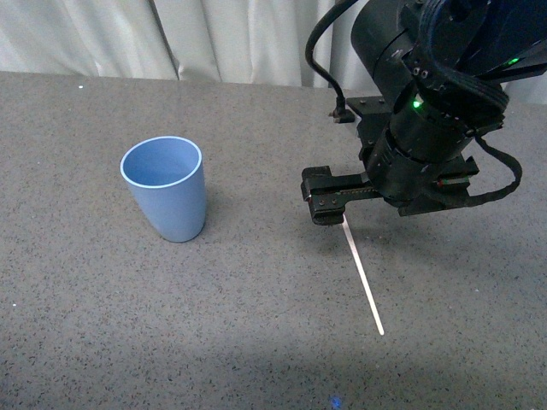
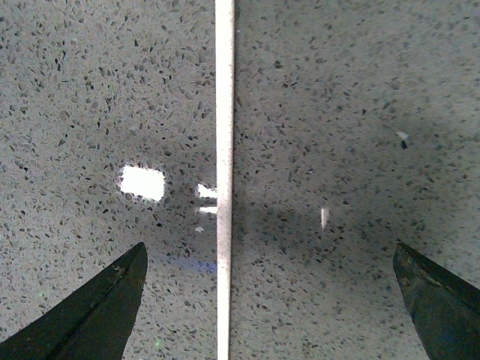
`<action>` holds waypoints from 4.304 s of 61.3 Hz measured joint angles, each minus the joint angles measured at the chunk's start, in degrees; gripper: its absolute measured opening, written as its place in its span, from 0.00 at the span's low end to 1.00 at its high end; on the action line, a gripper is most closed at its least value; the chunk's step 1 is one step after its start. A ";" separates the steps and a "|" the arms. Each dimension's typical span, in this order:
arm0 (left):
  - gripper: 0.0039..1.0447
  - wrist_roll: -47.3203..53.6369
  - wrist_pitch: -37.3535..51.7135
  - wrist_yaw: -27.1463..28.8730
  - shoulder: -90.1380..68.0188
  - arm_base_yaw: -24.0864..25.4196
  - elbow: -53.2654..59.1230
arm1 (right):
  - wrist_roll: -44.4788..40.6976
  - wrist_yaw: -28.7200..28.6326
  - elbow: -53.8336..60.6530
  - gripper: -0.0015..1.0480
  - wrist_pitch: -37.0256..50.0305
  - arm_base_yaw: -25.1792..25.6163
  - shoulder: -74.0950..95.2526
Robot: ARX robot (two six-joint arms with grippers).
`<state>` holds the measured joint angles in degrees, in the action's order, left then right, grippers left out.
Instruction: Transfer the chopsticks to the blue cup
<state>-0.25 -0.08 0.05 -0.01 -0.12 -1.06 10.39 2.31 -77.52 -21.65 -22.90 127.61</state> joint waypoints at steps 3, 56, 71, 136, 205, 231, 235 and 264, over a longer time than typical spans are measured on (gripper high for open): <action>0.94 0.02 0.00 0.00 0.00 0.00 0.00 | 0.37 -0.28 -1.07 0.91 -0.83 -0.11 0.94; 0.94 0.00 0.00 0.00 0.00 0.00 0.00 | 3.54 -1.73 -1.66 0.01 2.95 0.15 3.19; 0.94 0.00 0.00 0.00 0.00 0.00 0.00 | 2.19 -1.77 8.83 0.01 20.04 0.31 -8.41; 0.94 0.02 0.00 -0.02 0.00 0.00 0.00 | -3.17 -23.93 10.75 0.01 78.12 -11.34 -6.19; 0.94 0.00 0.00 0.00 0.00 0.00 0.00 | -3.13 -24.90 11.41 0.57 76.83 -11.67 2.36; 0.94 0.02 0.00 0.00 0.00 0.00 0.00 | -6.43 -8.85 18.73 0.91 77.18 -8.50 -2.89; 0.94 0.00 0.00 0.00 0.00 0.00 0.00 | -6.78 -5.51 20.59 0.91 76.72 -6.71 -3.52; 0.94 0.00 0.00 -0.04 -0.02 0.00 0.00 | -11.39 11.63 48.22 0.59 100.61 8.28 -18.16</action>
<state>-0.25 -0.08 0.01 -0.03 -0.12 -1.06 -0.99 13.93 -29.30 78.96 -14.61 109.45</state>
